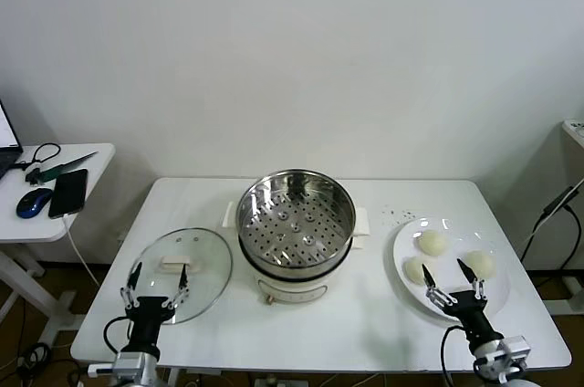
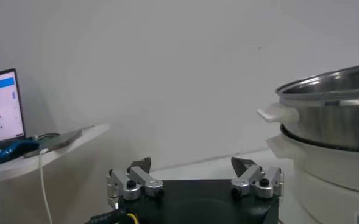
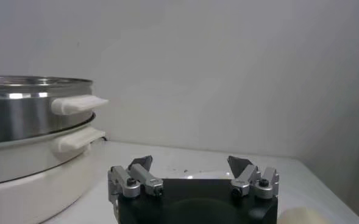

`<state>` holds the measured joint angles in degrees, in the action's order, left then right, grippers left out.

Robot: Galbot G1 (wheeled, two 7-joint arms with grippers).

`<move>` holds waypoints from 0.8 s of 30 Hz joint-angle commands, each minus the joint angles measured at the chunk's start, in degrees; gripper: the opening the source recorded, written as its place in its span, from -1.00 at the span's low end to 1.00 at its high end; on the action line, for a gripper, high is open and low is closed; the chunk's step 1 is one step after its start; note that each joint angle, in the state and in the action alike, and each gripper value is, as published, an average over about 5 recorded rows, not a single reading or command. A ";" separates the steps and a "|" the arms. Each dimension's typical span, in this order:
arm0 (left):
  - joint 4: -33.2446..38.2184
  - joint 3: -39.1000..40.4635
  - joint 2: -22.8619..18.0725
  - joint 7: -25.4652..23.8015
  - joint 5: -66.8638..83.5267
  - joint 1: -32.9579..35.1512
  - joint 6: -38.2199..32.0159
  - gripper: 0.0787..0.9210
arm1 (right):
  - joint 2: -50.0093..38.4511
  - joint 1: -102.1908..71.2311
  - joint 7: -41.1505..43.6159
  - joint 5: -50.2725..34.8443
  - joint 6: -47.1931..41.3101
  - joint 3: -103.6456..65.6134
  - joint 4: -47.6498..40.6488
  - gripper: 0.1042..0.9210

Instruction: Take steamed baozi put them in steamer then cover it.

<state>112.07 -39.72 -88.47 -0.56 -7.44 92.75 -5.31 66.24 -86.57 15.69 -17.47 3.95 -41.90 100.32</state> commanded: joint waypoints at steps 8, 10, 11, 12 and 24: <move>0.21 0.88 0.27 0.28 -0.64 0.47 -0.14 0.77 | -28.83 16.77 26.23 11.45 -8.57 5.12 -13.10 0.76; 0.20 1.08 0.39 0.34 -0.75 0.62 -0.22 0.77 | -33.10 21.48 31.52 13.65 -8.01 8.11 -16.64 0.76; 0.19 1.19 0.47 0.43 -0.83 0.71 -0.19 0.77 | -35.29 24.47 34.25 14.82 -7.61 10.42 -18.49 0.76; 0.19 1.24 0.52 0.56 -0.89 0.76 -0.09 0.77 | -37.12 27.07 36.24 15.85 -7.22 12.78 -19.88 0.76; 0.06 1.22 1.46 0.90 -0.38 0.98 0.16 0.77 | -39.40 70.36 48.03 30.56 -1.99 57.59 -36.36 0.76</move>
<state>112.23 -38.56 -87.15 0.14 -7.95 93.69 -5.38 32.91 -43.90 52.96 4.06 0.57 -11.04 75.67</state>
